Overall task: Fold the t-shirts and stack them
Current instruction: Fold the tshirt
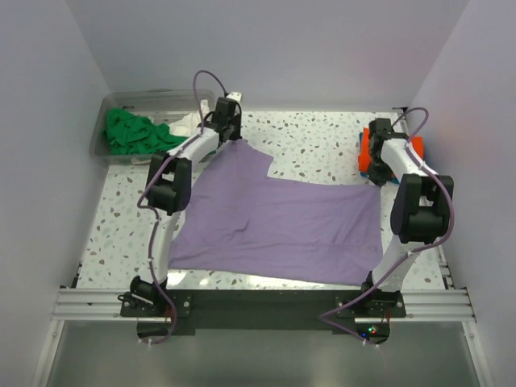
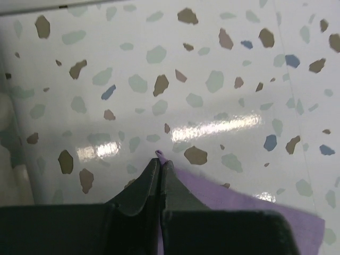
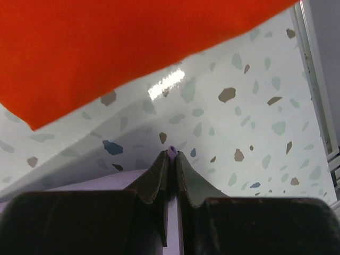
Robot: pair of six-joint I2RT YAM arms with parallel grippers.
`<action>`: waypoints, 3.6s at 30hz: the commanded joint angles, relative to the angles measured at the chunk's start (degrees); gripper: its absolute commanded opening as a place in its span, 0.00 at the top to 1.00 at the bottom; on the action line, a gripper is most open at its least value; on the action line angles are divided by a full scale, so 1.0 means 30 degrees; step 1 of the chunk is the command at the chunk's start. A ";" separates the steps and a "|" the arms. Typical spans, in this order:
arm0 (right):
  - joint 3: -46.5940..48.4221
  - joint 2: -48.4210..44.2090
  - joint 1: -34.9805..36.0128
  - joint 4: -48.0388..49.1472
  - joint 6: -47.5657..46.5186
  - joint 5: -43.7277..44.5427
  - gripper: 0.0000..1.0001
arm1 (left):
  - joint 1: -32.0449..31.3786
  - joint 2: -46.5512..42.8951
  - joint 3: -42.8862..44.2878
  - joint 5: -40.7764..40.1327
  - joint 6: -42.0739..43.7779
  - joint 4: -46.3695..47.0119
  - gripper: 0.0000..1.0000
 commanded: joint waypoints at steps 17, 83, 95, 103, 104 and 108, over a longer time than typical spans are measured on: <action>0.3955 0.0940 -0.0113 -0.1185 -0.0278 -0.0236 1.00 | 0.1639 -0.9074 -0.7008 0.5889 0.0340 0.6744 1.00; -0.5130 -0.5539 -0.0142 0.0336 0.0543 -0.3341 0.45 | 0.1171 -2.3391 -2.1962 0.3957 -0.2704 0.0465 0.30; -0.5597 -0.3692 -0.1489 0.2740 -0.0072 -0.4630 0.51 | 0.1171 -1.6915 -2.0173 0.5099 -0.3235 0.5310 0.29; -0.5978 -0.2520 -0.2280 0.3443 -0.0160 -0.5245 0.58 | 0.1229 -1.3545 -1.8913 0.4279 -0.3351 0.4291 0.28; -0.6037 -0.2432 -0.2310 0.3560 -0.0160 -0.5275 0.58 | 0.1200 -1.3398 -1.8883 0.4250 -0.3438 0.4198 0.28; -0.6125 -0.1875 -0.2339 0.3707 -0.0014 -0.5042 0.62 | 0.1229 -1.3250 -1.8941 0.4132 -0.3614 0.4168 0.27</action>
